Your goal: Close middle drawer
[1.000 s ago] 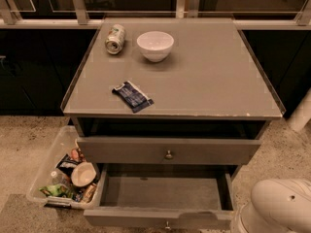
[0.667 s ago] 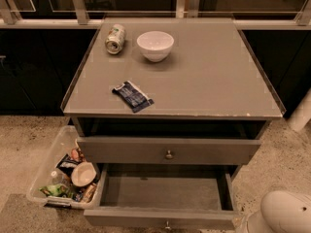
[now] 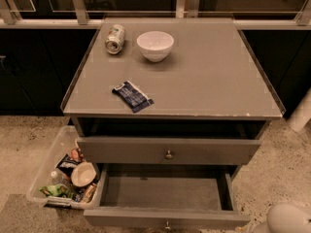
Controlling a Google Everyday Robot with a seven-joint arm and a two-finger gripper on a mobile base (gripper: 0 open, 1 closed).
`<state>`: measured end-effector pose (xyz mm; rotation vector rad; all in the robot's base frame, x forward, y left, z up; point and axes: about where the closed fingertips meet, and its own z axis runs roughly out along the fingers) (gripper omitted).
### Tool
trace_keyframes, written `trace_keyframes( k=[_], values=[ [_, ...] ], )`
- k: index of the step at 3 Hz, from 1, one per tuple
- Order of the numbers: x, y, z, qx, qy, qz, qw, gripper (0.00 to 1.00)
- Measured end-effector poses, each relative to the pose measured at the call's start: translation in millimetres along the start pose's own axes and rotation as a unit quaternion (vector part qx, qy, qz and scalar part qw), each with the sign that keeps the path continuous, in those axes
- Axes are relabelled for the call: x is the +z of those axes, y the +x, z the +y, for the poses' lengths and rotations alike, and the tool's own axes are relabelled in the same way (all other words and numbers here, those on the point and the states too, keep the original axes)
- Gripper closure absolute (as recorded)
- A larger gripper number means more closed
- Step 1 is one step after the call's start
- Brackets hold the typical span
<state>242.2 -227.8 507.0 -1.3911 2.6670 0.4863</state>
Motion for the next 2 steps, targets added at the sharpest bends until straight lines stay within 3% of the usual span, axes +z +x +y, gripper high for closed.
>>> trace_keyframes(
  k=[1, 2],
  values=[
    [50.9, 41.7, -2.0, -0.009, -0.009, -0.027, 0.9996, 0.0],
    [100.8, 56.7, -11.2, -0.039, -0.036, -0.06, 0.9968, 0.0]
  ],
)
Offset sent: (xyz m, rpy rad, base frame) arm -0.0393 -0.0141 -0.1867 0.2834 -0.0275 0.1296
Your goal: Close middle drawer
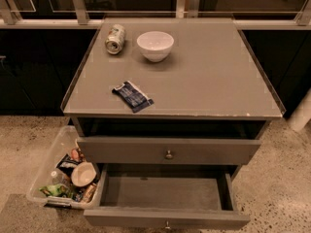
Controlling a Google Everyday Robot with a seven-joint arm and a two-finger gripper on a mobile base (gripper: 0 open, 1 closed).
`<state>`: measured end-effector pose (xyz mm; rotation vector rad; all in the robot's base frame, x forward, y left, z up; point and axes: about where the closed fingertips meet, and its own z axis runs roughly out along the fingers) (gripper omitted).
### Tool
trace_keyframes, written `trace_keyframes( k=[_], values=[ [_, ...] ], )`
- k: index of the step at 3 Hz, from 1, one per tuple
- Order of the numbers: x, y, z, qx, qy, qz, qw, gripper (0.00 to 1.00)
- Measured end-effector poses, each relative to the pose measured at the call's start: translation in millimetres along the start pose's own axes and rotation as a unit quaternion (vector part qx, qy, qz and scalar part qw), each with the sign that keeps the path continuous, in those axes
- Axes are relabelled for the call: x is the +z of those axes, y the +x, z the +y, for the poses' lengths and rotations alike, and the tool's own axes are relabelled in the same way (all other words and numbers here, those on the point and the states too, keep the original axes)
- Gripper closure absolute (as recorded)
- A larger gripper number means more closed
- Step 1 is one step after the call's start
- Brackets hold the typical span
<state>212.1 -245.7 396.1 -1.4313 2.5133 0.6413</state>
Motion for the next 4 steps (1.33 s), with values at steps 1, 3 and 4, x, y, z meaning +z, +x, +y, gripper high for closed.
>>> trace_keyframes(
  k=[1, 3, 4],
  values=[
    [25.6, 1.6, 11.0, -0.004, -0.028, -0.011, 0.9995, 0.0],
    [24.2, -11.3, 5.5, -0.017, -0.004, -0.009, 0.9998, 0.0],
    [12.1, -32.5, -12.2, -0.029, 0.036, -0.021, 0.9987, 0.0]
  ],
)
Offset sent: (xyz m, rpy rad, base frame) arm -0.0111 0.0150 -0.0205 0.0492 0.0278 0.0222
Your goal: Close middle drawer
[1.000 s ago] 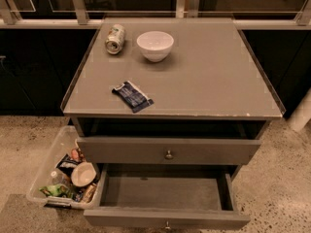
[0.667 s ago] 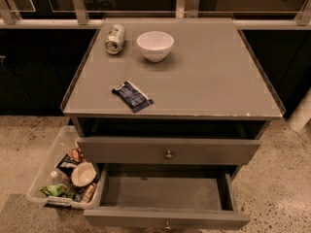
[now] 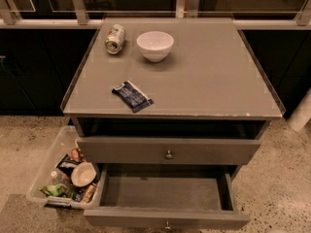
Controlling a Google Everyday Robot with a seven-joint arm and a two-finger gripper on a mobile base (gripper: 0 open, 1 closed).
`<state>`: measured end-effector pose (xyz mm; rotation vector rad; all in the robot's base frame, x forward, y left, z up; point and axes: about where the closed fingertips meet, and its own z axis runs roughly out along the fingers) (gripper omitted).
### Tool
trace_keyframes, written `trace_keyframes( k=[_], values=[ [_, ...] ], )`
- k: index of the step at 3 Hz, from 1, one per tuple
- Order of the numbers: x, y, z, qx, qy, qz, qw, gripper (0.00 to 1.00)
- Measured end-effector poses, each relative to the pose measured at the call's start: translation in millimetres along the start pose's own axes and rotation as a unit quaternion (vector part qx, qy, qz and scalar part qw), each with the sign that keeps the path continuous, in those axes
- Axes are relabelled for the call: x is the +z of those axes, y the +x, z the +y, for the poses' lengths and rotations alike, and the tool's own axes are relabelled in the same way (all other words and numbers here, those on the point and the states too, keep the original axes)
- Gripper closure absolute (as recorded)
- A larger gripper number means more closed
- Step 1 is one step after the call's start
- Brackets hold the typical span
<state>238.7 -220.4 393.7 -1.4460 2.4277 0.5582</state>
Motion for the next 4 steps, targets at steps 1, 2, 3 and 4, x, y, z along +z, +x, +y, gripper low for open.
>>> trace_keyframes(
  k=[1, 2, 3, 4],
  values=[
    [-8.4, -19.2, -23.8, -0.007, 0.022, -0.013, 0.9996, 0.0],
    [1.8, -21.2, -44.6, 0.009, 0.023, -0.017, 0.9995, 0.0],
    [19.7, -19.5, -69.4, 0.035, 0.014, -0.011, 0.9992, 0.0],
    [20.8, -44.5, -104.3, 0.043, 0.024, -0.005, 0.9988, 0.0]
  ],
)
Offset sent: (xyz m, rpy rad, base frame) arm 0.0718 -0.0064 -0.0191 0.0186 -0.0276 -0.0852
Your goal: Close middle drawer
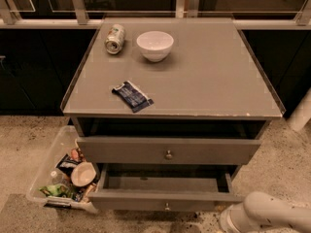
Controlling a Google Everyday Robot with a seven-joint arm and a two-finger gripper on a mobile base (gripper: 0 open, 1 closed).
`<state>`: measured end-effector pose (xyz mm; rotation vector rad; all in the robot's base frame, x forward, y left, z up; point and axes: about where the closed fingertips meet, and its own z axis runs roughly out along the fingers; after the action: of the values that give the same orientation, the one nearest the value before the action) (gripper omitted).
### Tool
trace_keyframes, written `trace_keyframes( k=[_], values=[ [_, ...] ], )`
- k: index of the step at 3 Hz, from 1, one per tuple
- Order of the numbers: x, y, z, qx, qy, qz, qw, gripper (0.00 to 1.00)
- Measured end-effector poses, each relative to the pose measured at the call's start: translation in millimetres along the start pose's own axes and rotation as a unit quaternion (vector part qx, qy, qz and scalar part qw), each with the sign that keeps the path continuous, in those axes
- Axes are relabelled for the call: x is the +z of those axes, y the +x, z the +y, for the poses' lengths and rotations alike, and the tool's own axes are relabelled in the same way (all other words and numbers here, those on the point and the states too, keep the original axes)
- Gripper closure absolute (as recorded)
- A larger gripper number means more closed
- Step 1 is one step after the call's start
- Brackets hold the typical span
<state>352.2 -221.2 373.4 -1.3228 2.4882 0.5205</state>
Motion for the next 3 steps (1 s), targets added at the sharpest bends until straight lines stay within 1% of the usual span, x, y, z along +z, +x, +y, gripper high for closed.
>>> trace_keyframes(
  k=[1, 2, 3],
  values=[
    [-17.8, -42.8, -21.8, -0.008, 0.028, -0.013, 0.9995, 0.0],
    [-54.6, -98.0, -39.8, -0.026, 0.071, -0.043, 0.9962, 0.0],
    [-54.4, -97.8, -39.6, -0.026, 0.071, -0.043, 0.9963, 0.0]
  ],
)
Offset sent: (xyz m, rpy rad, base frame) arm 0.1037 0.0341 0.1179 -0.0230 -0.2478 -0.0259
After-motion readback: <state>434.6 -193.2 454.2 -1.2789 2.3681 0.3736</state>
